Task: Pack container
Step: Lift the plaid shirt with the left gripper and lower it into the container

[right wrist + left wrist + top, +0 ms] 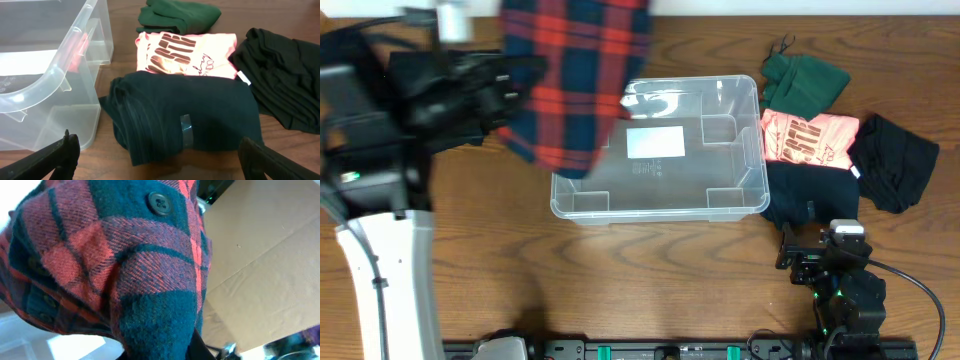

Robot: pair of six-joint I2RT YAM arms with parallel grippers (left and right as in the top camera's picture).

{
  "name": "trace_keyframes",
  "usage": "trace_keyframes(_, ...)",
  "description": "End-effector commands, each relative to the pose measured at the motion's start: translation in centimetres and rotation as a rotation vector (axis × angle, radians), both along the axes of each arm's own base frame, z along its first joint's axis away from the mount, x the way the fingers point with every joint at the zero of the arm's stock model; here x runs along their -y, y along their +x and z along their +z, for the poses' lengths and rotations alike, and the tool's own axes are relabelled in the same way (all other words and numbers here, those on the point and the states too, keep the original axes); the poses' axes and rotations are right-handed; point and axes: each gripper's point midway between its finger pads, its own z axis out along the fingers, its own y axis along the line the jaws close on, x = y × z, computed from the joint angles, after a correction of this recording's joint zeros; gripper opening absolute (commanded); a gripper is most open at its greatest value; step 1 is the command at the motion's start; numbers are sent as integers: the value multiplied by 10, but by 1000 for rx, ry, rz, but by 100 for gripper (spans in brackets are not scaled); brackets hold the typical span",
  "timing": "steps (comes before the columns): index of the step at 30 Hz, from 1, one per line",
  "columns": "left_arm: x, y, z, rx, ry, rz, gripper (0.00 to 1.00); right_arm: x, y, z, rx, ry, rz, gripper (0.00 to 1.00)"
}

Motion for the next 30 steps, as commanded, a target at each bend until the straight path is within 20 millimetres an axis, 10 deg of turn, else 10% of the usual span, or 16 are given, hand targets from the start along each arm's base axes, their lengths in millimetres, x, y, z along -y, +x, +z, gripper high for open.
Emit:
trace_keyframes(1, 18, 22, -12, -163, -30, 206, 6, 1, 0, 0, 5, 12, -12, 99)
trace_keyframes(17, 174, 73, -107, -442, -90, 144, 6, 1, 0, 0, 5, 12, -12, 99)
trace_keyframes(30, 186, 59, -162, -559, -27, 129, 6, 1, 0, 0, 5, 12, -12, 99)
